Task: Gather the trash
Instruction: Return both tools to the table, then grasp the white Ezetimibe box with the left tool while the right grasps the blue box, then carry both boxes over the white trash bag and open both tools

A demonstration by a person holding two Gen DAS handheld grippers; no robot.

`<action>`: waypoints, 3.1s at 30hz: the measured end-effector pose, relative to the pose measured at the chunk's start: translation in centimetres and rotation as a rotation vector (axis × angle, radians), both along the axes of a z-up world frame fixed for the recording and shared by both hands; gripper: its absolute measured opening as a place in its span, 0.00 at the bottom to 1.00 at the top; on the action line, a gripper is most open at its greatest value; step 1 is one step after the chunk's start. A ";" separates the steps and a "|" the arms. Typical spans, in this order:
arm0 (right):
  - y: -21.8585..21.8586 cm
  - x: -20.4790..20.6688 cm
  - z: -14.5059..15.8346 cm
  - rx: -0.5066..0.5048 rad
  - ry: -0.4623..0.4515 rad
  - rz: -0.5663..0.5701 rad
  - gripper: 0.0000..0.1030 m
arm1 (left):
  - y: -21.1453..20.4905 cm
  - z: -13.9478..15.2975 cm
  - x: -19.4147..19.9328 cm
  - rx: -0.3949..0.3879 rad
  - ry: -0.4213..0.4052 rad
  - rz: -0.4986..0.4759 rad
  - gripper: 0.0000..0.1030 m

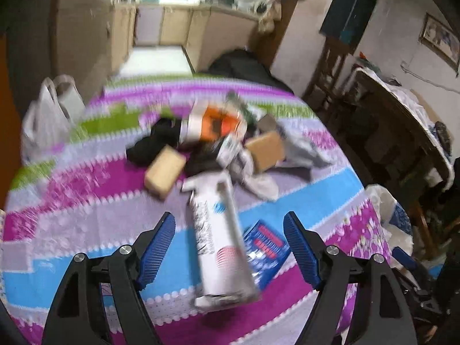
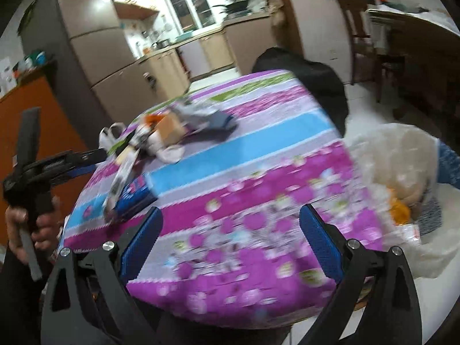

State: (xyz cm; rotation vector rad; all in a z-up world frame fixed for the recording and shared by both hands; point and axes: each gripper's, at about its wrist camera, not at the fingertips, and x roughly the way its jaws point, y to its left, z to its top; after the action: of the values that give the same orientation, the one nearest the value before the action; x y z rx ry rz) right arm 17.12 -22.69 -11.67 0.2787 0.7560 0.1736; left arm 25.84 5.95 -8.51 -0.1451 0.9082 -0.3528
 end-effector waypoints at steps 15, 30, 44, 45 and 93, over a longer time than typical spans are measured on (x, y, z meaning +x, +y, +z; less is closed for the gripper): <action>7.4 1.5 -0.7 -0.053 0.020 0.174 0.87 | 2.3 -2.6 1.2 -0.114 -0.004 0.054 0.45; 19.3 9.4 -1.9 -0.296 -0.002 0.126 0.92 | 11.7 -1.1 -3.8 -0.060 -0.062 0.281 0.45; 9.6 2.4 -0.6 -0.372 0.068 0.002 0.92 | 9.4 -2.9 -4.6 -0.094 -0.066 0.144 0.46; 9.7 2.2 -0.4 -0.328 0.049 0.036 0.92 | 8.8 -3.2 -4.6 -0.089 -0.058 0.121 0.46; 8.9 0.3 -1.9 -0.046 0.028 0.161 0.53 | 5.5 -7.1 -6.3 0.091 -0.185 0.054 0.45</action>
State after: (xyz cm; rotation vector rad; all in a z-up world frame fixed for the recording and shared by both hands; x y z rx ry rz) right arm 17.39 -13.79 -13.56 0.1770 0.8097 0.3049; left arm 19.52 11.47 -15.61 -0.0522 0.7347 -0.2698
